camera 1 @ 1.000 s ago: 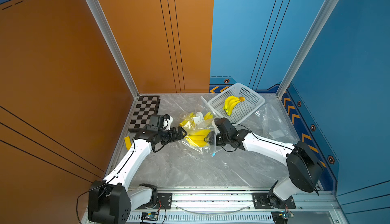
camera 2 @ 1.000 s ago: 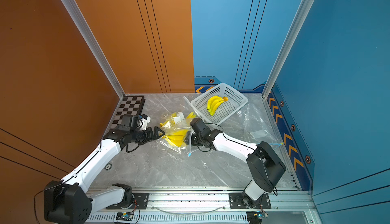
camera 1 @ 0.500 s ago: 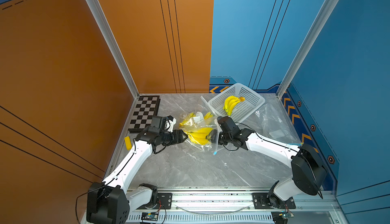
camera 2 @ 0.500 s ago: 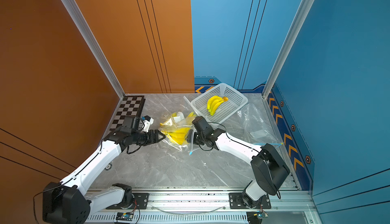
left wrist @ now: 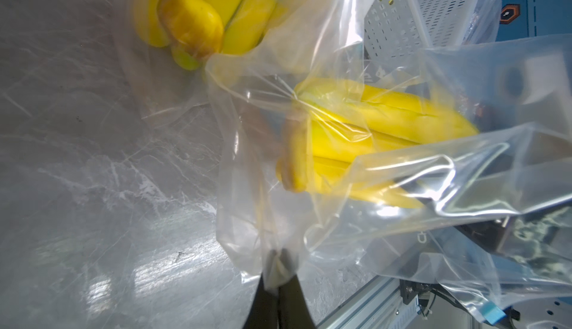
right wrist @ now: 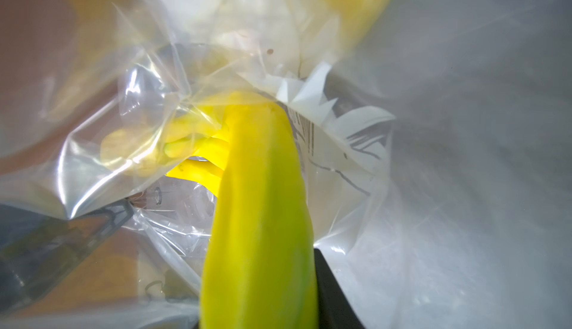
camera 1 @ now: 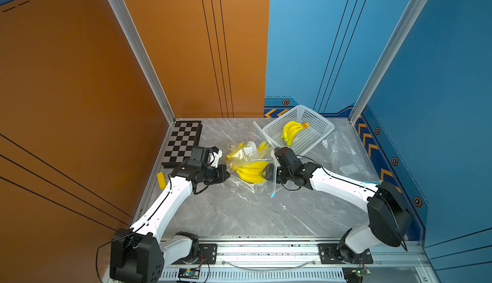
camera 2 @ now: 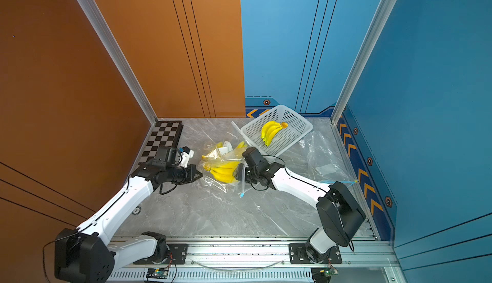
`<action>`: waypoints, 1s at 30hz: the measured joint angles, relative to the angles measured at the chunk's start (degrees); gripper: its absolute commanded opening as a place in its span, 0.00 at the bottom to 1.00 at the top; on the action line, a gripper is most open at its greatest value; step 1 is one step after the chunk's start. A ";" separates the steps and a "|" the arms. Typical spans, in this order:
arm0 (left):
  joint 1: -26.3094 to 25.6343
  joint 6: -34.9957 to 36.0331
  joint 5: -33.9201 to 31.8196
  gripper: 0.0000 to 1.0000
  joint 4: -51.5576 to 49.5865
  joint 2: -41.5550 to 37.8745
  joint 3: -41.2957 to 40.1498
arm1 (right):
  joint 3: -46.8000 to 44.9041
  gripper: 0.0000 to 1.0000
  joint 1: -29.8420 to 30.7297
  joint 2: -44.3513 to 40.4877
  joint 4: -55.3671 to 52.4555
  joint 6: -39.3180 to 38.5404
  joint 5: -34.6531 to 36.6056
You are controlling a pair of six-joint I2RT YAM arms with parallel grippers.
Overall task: Open the zip-top bag and take out the banana
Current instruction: Pick up the banana from the zipper food storage bag.
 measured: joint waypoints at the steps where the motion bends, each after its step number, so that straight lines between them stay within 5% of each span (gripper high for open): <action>1: -0.02 0.52 -1.55 0.00 -1.33 0.07 0.98 | 0.00 0.32 0.00 0.00 -0.15 0.00 0.00; 17: -2.82 11.21 -33.62 0.00 -16.24 0.09 12.33 | 0.66 0.32 -0.66 -1.62 -9.35 -0.76 2.49; 30: 2.49 14.49 -37.59 0.00 -17.31 0.94 12.31 | -0.44 0.32 -6.97 -12.55 -22.16 -3.61 7.04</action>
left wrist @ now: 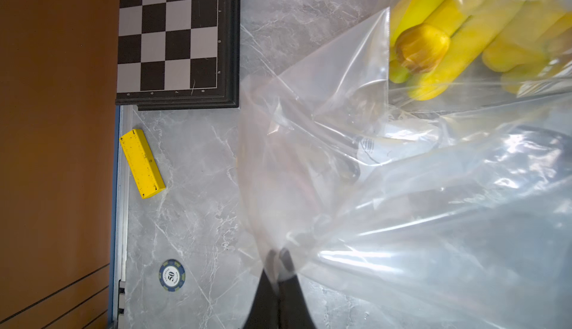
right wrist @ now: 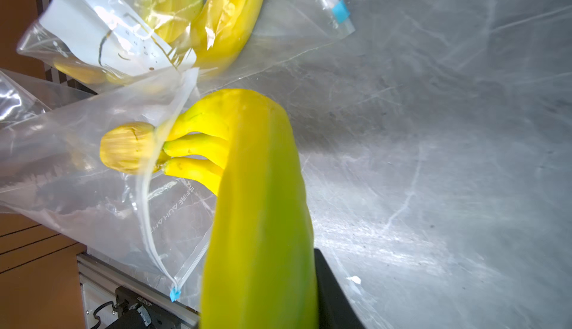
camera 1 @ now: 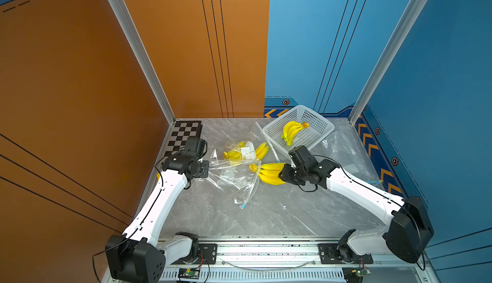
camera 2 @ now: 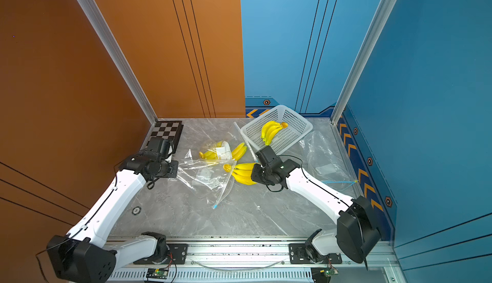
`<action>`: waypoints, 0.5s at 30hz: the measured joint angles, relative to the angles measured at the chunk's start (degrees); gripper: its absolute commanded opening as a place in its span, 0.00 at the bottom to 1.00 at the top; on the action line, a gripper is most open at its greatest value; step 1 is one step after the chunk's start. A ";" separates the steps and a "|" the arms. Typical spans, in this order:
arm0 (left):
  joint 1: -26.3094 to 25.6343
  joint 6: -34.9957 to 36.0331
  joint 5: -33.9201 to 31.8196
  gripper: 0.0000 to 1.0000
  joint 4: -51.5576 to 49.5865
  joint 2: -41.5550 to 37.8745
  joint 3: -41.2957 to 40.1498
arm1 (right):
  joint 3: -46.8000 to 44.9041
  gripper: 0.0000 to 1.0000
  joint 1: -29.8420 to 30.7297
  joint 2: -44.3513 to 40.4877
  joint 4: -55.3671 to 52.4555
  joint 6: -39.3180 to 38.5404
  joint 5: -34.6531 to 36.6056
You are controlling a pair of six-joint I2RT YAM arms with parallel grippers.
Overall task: Open the zip-top bag and take out the banana
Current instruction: Pick up the banana from the zipper food storage bag, then place the banana in the basket.
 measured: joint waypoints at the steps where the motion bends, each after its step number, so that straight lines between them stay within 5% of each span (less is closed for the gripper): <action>1: 0.31 0.13 0.11 0.00 0.00 0.17 0.02 | -0.57 0.32 -1.07 -2.01 -1.31 -0.15 0.35; 8: 1.86 0.26 3.26 0.00 -0.02 1.29 0.04 | -0.39 0.32 -13.70 -13.33 -7.45 -1.27 2.03; 15: 2.95 0.07 8.37 0.00 -0.13 2.16 0.66 | 15.56 0.33 -22.03 -0.31 -6.64 -4.28 -0.15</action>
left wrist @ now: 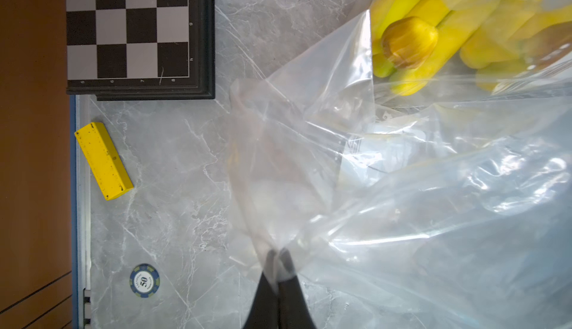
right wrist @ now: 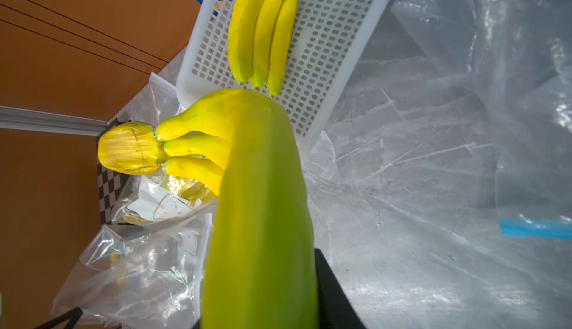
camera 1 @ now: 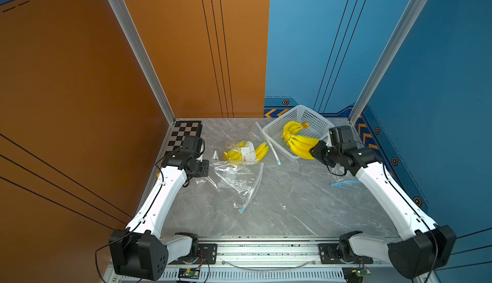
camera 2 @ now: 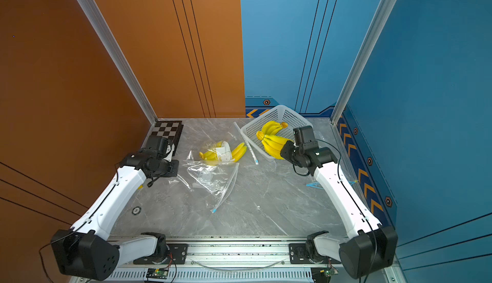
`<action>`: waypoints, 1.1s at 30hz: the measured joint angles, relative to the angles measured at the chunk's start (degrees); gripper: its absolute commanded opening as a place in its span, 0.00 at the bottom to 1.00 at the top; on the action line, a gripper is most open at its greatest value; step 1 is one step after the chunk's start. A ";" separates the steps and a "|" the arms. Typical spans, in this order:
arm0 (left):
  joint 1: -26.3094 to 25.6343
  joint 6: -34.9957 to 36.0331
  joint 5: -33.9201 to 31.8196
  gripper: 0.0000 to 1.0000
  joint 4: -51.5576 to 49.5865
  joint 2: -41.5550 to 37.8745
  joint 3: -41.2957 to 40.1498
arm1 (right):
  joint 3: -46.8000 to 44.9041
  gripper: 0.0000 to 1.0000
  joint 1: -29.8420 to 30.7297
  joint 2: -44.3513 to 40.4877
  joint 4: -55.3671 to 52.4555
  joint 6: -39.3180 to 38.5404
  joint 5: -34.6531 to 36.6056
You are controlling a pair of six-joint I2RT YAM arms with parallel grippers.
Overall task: Open the zip-top bag and take out the banana
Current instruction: Place the banana in the basket.
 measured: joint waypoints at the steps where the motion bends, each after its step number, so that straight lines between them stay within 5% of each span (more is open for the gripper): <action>1: 0.17 -0.02 0.79 0.00 0.00 0.09 0.00 | 2.51 0.33 -0.94 2.43 0.52 -0.39 -0.61; 8: 1.27 -0.42 4.48 0.00 0.00 0.22 -0.07 | 20.48 0.34 -7.54 22.97 4.28 -2.49 -4.96; 15: 2.78 -1.33 7.13 0.00 -0.02 0.20 -0.35 | 24.24 0.37 -9.73 34.10 4.48 -3.26 -6.49; 24: 2.89 -1.51 9.01 0.00 -0.02 0.22 -0.35 | 25.31 0.80 -11.87 36.28 3.87 -6.08 -6.84; 33: 2.89 -1.68 10.08 0.00 -0.02 0.20 -0.39 | 31.10 0.81 -10.95 26.49 -5.79 -15.10 0.52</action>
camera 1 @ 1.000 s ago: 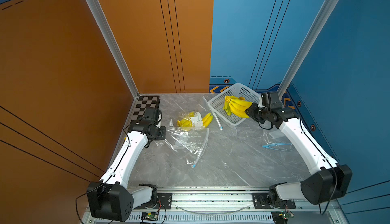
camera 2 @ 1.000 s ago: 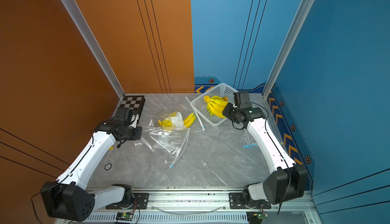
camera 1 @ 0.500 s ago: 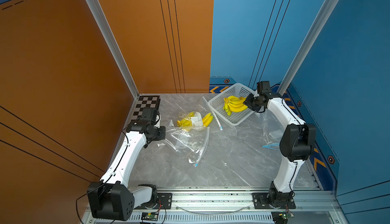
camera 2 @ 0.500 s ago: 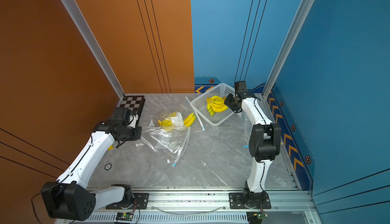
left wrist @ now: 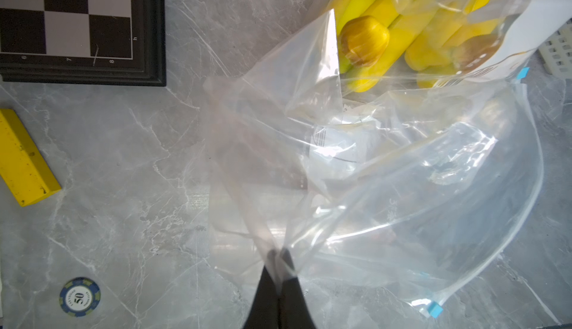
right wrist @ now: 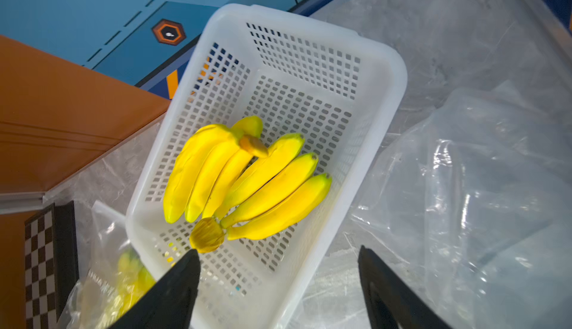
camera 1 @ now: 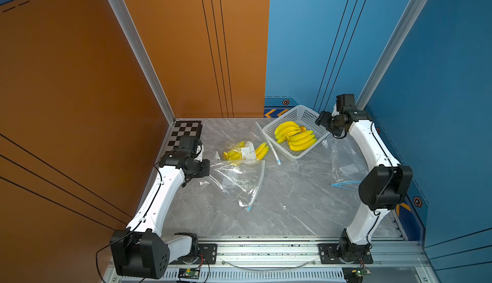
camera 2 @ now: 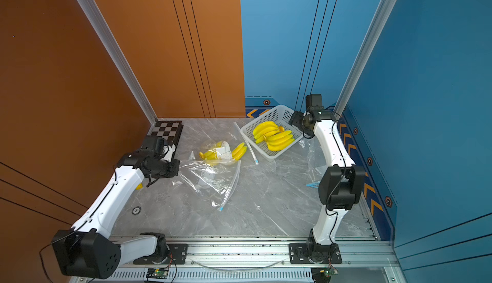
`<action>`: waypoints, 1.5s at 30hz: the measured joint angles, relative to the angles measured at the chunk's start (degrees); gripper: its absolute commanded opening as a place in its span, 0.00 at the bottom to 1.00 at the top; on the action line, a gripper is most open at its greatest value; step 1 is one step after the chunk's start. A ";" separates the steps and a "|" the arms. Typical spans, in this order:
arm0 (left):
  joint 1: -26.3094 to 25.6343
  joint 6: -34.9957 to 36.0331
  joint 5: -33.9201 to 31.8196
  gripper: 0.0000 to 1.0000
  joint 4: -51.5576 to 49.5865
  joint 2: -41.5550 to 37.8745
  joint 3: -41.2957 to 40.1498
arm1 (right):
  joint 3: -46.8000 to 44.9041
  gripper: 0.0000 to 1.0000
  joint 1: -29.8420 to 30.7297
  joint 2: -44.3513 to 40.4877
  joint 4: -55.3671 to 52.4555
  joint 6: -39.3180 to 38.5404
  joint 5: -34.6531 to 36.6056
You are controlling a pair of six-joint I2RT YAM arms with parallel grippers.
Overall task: Open the zip-top bag and take out the banana
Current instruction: Place the banana in the basket, then pick up the zipper food storage bag at the center of the board.
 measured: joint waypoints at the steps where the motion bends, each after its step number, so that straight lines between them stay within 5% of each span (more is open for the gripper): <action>1: 0.00 -0.02 0.04 0.00 0.00 0.00 -0.07 | 0.09 0.82 1.70 -2.49 -0.68 -1.22 -0.22; 6: 0.00 -0.07 0.63 0.00 0.00 0.00 -1.18 | -6.71 0.84 16.46 -11.80 -0.31 -3.69 -6.99; 12: 0.00 -0.09 1.79 0.00 0.00 -0.33 -2.45 | -29.31 0.84 32.79 -11.54 7.76 1.40 -12.15; 27: -0.07 -1.14 3.87 0.00 0.00 -0.81 -2.91 | -42.93 0.78 40.35 -6.84 26.99 12.52 -14.99; 30: -0.07 -1.16 3.96 0.00 -0.02 -0.81 -2.91 | -42.95 0.69 41.55 -5.35 29.73 13.90 -14.91; 34: -0.26 -1.20 4.35 0.00 0.00 -0.81 -2.91 | -42.93 0.36 42.80 -4.59 30.64 14.95 -14.47; 36: -0.35 -1.33 4.52 0.02 0.00 -0.81 -2.91 | -42.93 0.29 43.17 -4.68 30.67 15.47 -13.73; 38: -0.39 -1.38 4.63 0.16 -0.02 -0.81 -2.91 | -42.91 0.19 43.19 -5.11 29.38 15.34 -12.28; 39: -0.39 -1.40 4.76 0.34 -0.02 -0.81 -2.91 | -42.91 0.16 43.12 -5.55 28.37 15.06 -11.58; 41: -0.39 -1.53 5.01 0.98 -0.09 -0.83 -2.91 | -42.91 0.00 42.95 -7.45 25.27 14.69 -9.86; 45: -0.39 -1.77 5.55 0.98 -1.16 -0.90 -2.75 | -43.76 0.00 41.86 -15.91 18.36 14.12 -6.14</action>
